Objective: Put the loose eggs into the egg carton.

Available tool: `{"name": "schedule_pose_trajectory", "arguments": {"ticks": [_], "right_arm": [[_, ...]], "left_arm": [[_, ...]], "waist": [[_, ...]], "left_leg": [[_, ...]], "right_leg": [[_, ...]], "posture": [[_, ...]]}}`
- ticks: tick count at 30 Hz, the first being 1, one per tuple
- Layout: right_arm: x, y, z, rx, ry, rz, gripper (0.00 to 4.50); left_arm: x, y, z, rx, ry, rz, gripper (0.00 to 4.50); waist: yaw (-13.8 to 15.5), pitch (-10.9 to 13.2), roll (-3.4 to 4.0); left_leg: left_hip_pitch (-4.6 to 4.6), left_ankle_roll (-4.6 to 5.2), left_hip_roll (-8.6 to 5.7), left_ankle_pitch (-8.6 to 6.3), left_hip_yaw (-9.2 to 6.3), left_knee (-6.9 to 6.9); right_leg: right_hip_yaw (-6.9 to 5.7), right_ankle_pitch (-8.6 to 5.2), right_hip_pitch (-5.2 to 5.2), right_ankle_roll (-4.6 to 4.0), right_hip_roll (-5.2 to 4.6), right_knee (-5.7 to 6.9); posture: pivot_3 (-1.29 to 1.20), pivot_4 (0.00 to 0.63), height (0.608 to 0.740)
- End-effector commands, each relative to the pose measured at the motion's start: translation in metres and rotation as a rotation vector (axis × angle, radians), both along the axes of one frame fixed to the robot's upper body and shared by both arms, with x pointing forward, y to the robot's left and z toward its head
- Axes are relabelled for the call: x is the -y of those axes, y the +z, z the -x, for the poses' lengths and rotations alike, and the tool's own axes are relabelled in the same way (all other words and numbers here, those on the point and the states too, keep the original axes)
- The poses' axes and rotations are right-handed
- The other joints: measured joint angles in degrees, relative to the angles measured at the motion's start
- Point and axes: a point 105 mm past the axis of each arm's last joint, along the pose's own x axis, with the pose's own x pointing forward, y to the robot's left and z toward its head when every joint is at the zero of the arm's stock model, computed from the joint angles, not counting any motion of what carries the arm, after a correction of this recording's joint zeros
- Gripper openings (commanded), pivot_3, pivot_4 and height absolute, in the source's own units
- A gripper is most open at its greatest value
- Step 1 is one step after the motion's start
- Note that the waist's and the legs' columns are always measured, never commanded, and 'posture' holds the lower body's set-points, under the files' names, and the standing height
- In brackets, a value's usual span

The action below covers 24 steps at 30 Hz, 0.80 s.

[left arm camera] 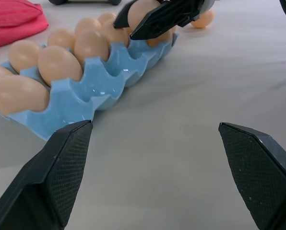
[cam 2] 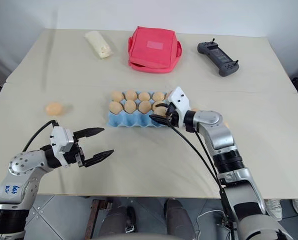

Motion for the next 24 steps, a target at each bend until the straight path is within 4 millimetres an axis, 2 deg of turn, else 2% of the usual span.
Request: {"name": "schedule_pose_trajectory", "arguments": {"ticks": [1,2,3,7,12,15,20,24], "right_arm": [[0.001,0.015,0.007,0.034,0.038,-0.041,4.06],[0.003,0.018,0.010,0.041,0.043,-0.045,4.37],[0.007,0.022,0.014,0.049,0.046,-0.047,4.44],[0.037,0.030,0.031,0.085,0.022,-0.052,4.44],[0.104,0.026,0.049,0.182,-0.144,-0.063,4.44],[0.142,0.016,0.059,0.199,-0.272,-0.057,4.44],[0.201,-0.011,0.074,0.143,-0.490,-0.030,4.44],[0.224,-0.028,0.079,0.106,-0.550,-0.019,4.44]], "left_arm": [[0.005,0.012,0.004,0.043,-0.017,0.009,4.50],[0.006,0.012,0.004,0.040,-0.022,0.009,4.50],[0.009,0.012,0.004,0.037,-0.034,0.012,4.50],[0.023,0.013,0.001,0.027,-0.085,0.021,4.50],[0.045,0.012,-0.008,0.037,-0.174,0.008,4.50],[0.060,0.011,-0.014,0.046,-0.226,0.000,4.50],[0.083,0.008,-0.020,0.062,-0.317,-0.031,4.50],[0.091,0.009,-0.024,0.078,-0.354,-0.042,4.50]], "waist": [[-0.18,0.00,0.00],[-0.21,0.00,0.00],[-0.16,0.00,0.00],[0.19,0.00,0.00],[1.20,0.00,0.00],[1.55,0.00,0.00],[1.35,0.01,-0.01],[0.97,0.01,-0.01]], "left_leg": [[0.00,0.00,0.00,0.01,0.00,0.00],[0.00,-0.01,-0.01,0.02,0.01,0.02],[0.00,-0.01,-0.01,0.02,0.01,0.03],[0.00,-0.01,0.03,0.02,-0.04,0.03],[-0.04,0.07,-0.22,-0.03,-0.04,0.01],[-0.02,0.08,-0.27,-0.04,-0.03,0.03],[0.11,0.12,-0.29,-0.03,0.08,0.11],[0.24,0.16,-0.26,0.01,0.18,0.17]], "right_leg": [[0.01,0.00,0.00,0.00,0.00,0.00],[0.01,0.00,0.00,0.00,0.01,0.02],[0.01,0.00,0.00,0.00,0.01,0.03],[-0.02,0.00,0.00,0.00,0.02,0.06],[-0.02,0.01,0.08,0.03,0.06,-0.12],[0.02,0.02,0.16,0.14,0.12,-0.20],[0.16,0.06,0.30,0.20,0.15,-0.23],[0.26,0.06,0.38,0.20,0.18,-0.21]], "posture": [[0.00,0.150,0.740],[0.00,0.150,0.740],[0.00,0.150,0.740],[0.00,0.150,0.740],[0.00,0.150,0.740],[0.00,0.150,0.740],[0.00,0.150,0.740],[0.00,0.150,0.740]]}}
